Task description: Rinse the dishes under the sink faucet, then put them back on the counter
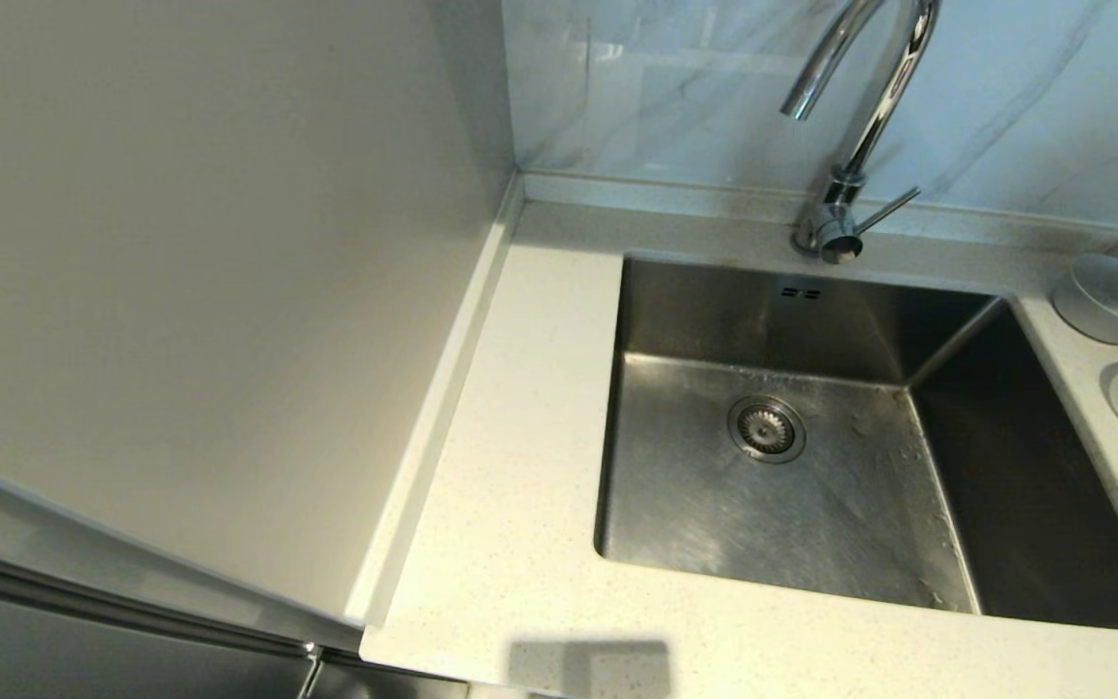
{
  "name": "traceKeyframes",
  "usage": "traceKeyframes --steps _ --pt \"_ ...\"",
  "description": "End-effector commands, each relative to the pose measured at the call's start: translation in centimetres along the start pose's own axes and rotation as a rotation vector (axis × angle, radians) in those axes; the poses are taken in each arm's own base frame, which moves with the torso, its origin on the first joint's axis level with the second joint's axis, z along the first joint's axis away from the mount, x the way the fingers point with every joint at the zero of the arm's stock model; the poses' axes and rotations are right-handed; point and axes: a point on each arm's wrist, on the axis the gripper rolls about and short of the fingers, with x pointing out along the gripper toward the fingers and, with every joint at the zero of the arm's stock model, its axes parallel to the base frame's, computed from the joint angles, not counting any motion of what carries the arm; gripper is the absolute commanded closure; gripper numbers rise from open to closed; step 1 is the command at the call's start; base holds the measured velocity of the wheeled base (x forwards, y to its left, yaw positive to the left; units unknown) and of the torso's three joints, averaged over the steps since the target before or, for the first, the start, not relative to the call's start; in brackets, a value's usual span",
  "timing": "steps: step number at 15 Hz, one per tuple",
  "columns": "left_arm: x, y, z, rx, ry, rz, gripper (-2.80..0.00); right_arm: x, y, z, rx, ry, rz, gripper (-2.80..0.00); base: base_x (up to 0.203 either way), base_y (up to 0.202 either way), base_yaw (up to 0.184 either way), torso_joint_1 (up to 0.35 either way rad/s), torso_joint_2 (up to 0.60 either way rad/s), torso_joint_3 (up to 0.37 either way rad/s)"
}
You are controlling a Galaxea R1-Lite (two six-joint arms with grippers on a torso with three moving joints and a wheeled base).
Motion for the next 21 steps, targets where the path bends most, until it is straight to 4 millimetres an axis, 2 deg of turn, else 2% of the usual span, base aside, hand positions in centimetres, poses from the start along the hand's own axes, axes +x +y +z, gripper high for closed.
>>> traceKeyframes --steps 1,21 --pt "-0.02 0.00 0.00 -0.001 -0.004 0.001 0.00 0.02 0.00 0.00 0.000 0.003 0.000 0.00 0.000 0.000 0.000 0.000 0.00 0.000" --pt "-0.02 0.00 0.00 -0.001 -0.004 0.001 0.00 0.02 0.00 0.00 0.000 0.003 0.001 0.00 0.000 0.000 0.000 0.000 0.00 0.000"
